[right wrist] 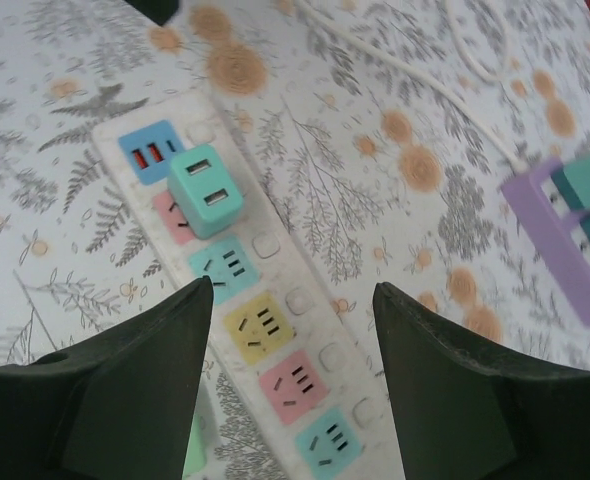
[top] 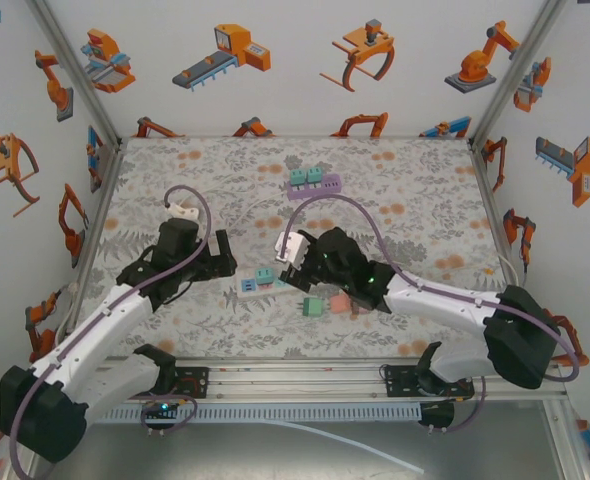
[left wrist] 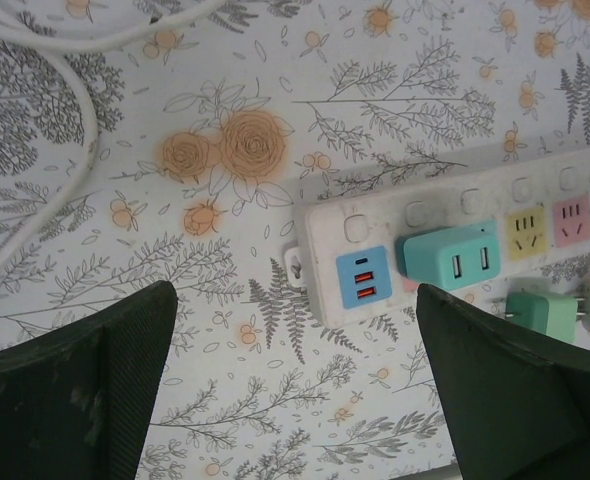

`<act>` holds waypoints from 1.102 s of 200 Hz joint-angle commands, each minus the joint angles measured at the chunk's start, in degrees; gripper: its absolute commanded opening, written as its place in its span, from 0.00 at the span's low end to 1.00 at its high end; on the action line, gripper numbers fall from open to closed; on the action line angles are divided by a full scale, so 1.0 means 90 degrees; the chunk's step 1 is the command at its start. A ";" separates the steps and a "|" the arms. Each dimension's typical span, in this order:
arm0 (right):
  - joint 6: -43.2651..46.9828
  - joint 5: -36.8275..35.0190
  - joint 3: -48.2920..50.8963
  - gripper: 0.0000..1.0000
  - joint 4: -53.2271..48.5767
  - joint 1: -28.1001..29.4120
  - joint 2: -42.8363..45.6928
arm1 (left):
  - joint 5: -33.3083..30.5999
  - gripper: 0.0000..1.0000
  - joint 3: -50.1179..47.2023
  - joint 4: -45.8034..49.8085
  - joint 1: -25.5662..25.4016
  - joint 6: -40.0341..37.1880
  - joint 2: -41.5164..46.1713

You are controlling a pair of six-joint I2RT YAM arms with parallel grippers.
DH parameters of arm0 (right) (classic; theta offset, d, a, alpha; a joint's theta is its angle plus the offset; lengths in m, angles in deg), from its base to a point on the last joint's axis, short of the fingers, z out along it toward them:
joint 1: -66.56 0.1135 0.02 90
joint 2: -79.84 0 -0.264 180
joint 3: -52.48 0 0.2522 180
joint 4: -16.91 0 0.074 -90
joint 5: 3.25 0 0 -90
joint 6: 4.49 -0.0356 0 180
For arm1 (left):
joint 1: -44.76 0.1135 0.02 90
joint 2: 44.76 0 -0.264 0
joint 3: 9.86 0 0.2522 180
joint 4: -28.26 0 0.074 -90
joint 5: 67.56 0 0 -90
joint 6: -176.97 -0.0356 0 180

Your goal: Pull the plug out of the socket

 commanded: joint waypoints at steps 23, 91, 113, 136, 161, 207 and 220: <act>0.1803 0.2242 -0.1252 0.61 -0.1420 -0.0407 -0.0745 | 0.0306 0.97 -0.0264 -0.0229 0.0097 0.0585 -0.0158; 0.2197 0.2672 -0.2145 0.60 -0.1694 -0.0427 -0.2067 | 0.0496 0.94 -0.0687 -0.0614 0.0094 0.1097 -0.0433; 0.2197 0.2701 -0.2189 0.59 -0.1594 -0.0427 -0.2334 | 0.0483 0.92 -0.0778 -0.0686 0.0104 0.1145 -0.0522; 0.2197 0.2799 -0.2268 0.57 -0.1598 -0.0426 -0.2582 | 0.0534 0.90 -0.0875 -0.0792 0.0097 0.1133 -0.0642; 0.2188 0.2913 -0.2382 0.53 -0.1584 -0.0426 -0.2844 | 0.0615 0.87 -0.0942 -0.0936 0.0095 0.1119 -0.0795; 0.2114 0.3160 -0.2534 0.42 -0.1584 -0.0426 -0.3107 | 0.0872 0.81 -0.1028 -0.1231 0.0096 0.1037 -0.1096; 0.2086 0.3197 -0.2543 0.40 -0.1584 -0.0427 -0.3112 | 0.0975 0.78 -0.1023 -0.1309 0.0088 0.1026 -0.1222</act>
